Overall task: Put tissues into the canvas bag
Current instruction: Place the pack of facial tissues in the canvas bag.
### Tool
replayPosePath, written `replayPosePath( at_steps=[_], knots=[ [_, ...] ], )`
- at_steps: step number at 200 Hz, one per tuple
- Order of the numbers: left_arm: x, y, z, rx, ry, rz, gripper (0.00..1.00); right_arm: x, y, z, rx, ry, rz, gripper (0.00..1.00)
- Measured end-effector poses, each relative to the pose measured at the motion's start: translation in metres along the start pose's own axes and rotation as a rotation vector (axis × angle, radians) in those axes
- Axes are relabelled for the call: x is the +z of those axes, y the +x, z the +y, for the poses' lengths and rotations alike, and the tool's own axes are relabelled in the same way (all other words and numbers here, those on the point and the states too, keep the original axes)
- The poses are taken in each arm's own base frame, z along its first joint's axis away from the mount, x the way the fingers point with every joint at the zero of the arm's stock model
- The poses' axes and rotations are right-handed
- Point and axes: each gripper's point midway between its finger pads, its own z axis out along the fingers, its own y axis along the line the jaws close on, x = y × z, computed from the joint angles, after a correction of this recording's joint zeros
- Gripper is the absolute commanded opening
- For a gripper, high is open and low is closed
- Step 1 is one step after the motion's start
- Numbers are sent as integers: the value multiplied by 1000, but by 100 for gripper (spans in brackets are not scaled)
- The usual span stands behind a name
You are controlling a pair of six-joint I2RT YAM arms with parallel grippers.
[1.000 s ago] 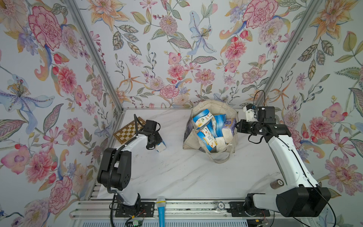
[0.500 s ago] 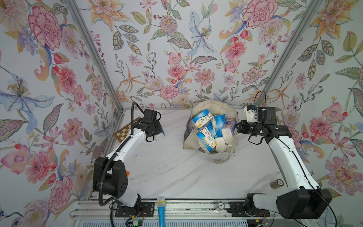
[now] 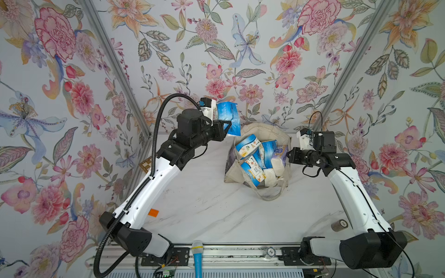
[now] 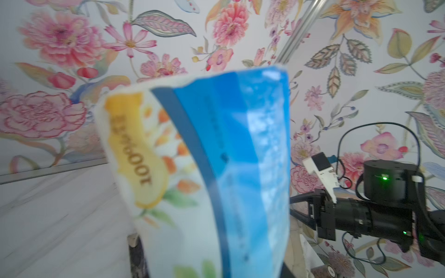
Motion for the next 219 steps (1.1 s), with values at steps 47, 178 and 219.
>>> replayPosePath(
  at_steps=[47,178,219],
  knots=[
    [87,61,-65,34,225,197,28,1,0,1,-5,14,-1,1],
    [116,172,-24,15,49,573,31,3,0,-1,-3,23,1,1],
    [132,187,-32,-25,135,595,33,6,-1,-6,1,39,4,1]
  ],
)
